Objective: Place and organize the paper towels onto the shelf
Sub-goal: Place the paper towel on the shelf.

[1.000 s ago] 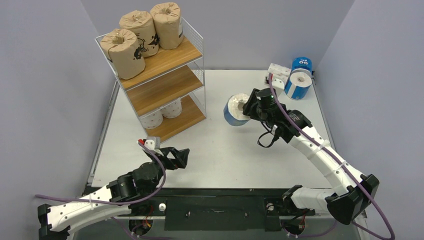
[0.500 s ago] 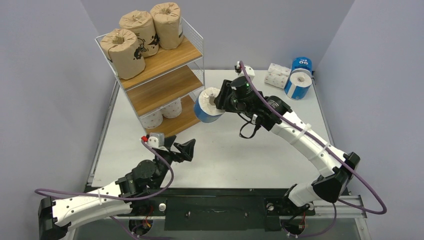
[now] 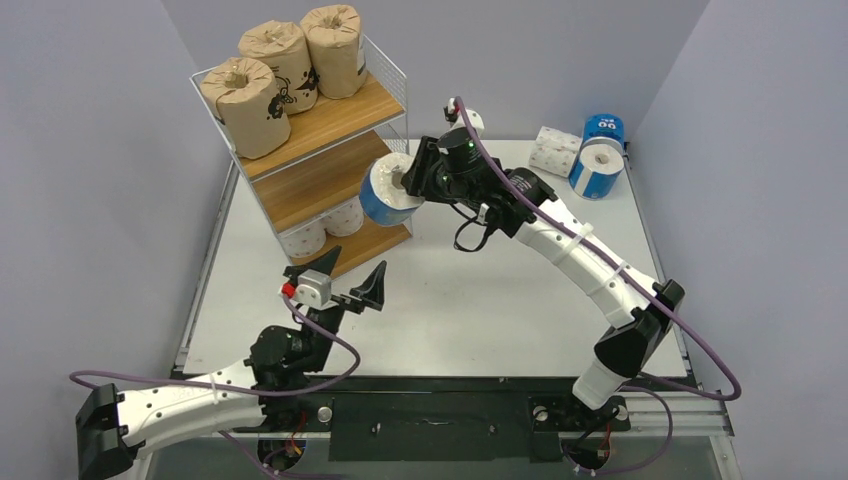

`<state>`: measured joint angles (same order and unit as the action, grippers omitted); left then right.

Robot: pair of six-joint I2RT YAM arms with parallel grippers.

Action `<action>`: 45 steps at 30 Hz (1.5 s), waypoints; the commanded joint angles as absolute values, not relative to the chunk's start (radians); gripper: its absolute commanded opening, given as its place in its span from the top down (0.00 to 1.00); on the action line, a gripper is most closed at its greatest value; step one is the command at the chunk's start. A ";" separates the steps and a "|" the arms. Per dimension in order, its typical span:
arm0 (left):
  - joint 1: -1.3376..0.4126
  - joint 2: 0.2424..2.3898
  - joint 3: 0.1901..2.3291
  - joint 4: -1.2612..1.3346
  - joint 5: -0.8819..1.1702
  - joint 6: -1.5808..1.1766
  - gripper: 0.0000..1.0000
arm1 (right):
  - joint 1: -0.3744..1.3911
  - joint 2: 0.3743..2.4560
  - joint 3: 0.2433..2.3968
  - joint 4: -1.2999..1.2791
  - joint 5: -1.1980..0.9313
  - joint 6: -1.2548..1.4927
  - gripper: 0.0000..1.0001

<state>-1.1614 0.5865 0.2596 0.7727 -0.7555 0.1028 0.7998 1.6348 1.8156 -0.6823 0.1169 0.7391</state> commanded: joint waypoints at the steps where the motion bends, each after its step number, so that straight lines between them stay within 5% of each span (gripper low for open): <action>1: -1.139 0.698 0.327 0.923 -0.732 0.291 0.04 | 0.808 1.655 1.927 -0.596 0.099 0.760 0.77; 42: -0.771 1.163 0.607 1.039 -0.612 0.134 0.00 | 0.818 1.829 2.102 -0.568 0.070 0.813 0.73; 45: -0.757 1.178 0.615 1.040 -0.613 0.121 0.06 | 0.819 1.830 2.102 -0.569 0.066 0.813 0.71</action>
